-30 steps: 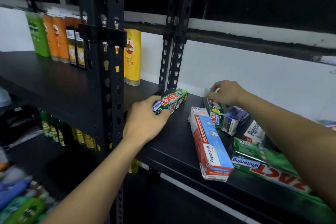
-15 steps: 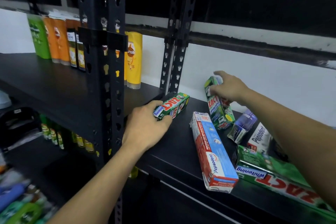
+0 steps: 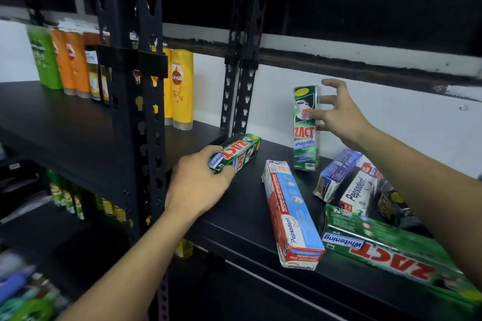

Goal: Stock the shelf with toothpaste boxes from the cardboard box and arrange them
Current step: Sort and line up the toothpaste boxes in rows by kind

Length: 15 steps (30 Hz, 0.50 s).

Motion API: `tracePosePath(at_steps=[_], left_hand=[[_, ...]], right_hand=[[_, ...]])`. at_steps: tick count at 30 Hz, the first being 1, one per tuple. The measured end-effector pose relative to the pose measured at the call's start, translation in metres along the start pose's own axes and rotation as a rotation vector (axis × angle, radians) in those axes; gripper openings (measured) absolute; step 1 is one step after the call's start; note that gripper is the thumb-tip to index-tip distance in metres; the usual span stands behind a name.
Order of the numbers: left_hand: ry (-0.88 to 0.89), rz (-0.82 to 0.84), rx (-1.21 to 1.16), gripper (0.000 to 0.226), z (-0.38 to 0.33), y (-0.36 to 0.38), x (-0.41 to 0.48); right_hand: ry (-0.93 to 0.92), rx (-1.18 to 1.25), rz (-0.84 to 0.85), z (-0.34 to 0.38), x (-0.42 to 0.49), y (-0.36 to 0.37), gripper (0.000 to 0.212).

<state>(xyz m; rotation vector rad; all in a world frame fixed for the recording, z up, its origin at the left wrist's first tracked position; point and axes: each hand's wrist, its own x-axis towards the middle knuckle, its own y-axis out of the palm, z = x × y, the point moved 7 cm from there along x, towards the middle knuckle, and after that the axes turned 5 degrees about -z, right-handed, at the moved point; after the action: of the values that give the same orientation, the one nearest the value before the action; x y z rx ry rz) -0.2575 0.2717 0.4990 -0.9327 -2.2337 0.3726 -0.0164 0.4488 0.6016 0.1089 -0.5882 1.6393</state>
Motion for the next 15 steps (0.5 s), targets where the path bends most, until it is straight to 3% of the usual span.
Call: tracePosePath(at_steps=[10,15], left_hand=[[-0.052,-0.063,-0.037,0.023,0.005,-0.005,-0.003],[-0.06,-0.059,-0.034,0.02,0.005,-0.005,-0.001]], right_hand=[[-0.052,-0.398,0.381,0.0,0.023,0.05,0.055],[-0.23,-0.874,0.476,-0.023,0.026,0.074,0.03]])
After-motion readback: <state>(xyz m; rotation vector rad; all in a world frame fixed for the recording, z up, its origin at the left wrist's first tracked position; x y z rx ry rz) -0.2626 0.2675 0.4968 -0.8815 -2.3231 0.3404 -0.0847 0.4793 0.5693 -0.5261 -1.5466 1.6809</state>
